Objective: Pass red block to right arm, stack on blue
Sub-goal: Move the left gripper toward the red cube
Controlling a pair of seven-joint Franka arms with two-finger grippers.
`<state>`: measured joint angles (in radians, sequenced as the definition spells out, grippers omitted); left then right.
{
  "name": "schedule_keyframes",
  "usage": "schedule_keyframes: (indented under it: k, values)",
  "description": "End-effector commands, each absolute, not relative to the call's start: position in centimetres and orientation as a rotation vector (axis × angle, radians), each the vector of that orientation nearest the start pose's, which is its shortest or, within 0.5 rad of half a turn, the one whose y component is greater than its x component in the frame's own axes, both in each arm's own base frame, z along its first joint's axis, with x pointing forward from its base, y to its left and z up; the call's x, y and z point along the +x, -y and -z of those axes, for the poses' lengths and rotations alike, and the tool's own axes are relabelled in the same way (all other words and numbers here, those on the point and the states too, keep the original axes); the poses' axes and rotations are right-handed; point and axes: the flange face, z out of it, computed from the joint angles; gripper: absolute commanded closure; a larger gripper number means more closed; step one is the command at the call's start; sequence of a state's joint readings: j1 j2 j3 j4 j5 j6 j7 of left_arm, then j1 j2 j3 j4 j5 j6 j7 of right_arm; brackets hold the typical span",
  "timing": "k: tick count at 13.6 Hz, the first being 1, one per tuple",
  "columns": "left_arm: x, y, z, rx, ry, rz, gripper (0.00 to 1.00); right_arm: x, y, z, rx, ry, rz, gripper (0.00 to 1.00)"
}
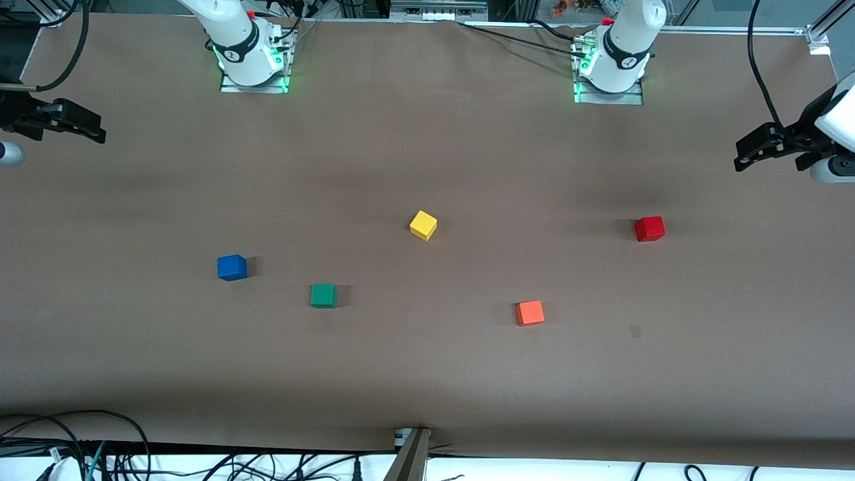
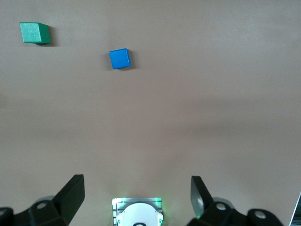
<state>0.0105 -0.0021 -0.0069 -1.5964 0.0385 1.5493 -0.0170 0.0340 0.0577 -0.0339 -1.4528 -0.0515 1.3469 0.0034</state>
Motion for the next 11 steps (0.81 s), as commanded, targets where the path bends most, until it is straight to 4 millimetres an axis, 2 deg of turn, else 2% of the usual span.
schedule_keyframes:
  k: [1, 9, 11]
  values:
    - [55.4, -0.4, -61.7, -3.092, 0.025, -0.082, 0.0, 54.9, 0.7, -63.4, -3.189, -0.005, -0.263, 0.0]
    - [55.3, -1.0, -61.4, -3.091, 0.047, -0.109, 0.0, 54.9, 0.7, -63.4, -3.189, -0.005, -0.263, 0.0]
    - [55.7, -1.1, -60.0, -3.089, 0.049, -0.165, 0.0, 54.9, 0.6, -63.4, -3.189, -0.002, -0.262, 0.0]
